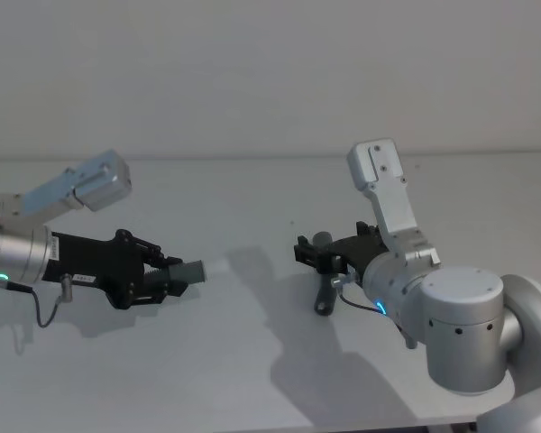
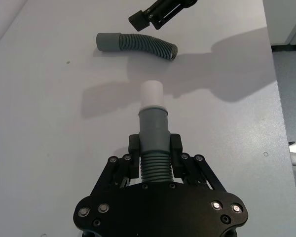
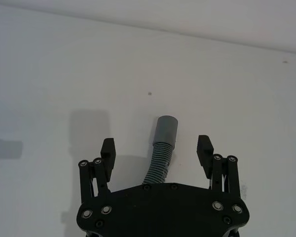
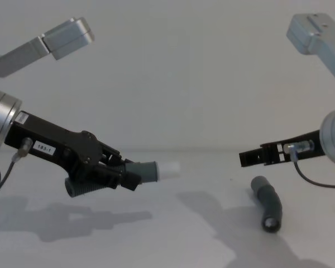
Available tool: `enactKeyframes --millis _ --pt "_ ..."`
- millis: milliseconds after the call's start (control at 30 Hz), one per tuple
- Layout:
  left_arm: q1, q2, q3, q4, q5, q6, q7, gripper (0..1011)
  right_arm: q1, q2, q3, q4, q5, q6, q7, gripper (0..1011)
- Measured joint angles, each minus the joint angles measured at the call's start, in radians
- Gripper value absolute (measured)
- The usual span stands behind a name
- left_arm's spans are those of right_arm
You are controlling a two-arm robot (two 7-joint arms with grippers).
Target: Use both hands to pick up one end of the pipe from the table, align the ends, and insert them.
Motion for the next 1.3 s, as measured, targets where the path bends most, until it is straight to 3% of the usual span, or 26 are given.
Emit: enactKeyframes --millis 300,733,1300 --pt "0.000 0.000 0.000 0.000 0.000 0.000 0.000 321 0.021 0.007 0.014 0.037 0.007 0.010 0.025 1002" --pt "0.000 0.000 0.000 0.000 0.000 0.000 0.000 321 0.055 -0.025 0.042 0.105 0.003 0.049 0.008 1002" --pt "0.000 0.000 0.000 0.000 0.000 0.000 0.000 321 0.082 -0.025 0.036 0.153 -0.007 0.073 0.033 1002"
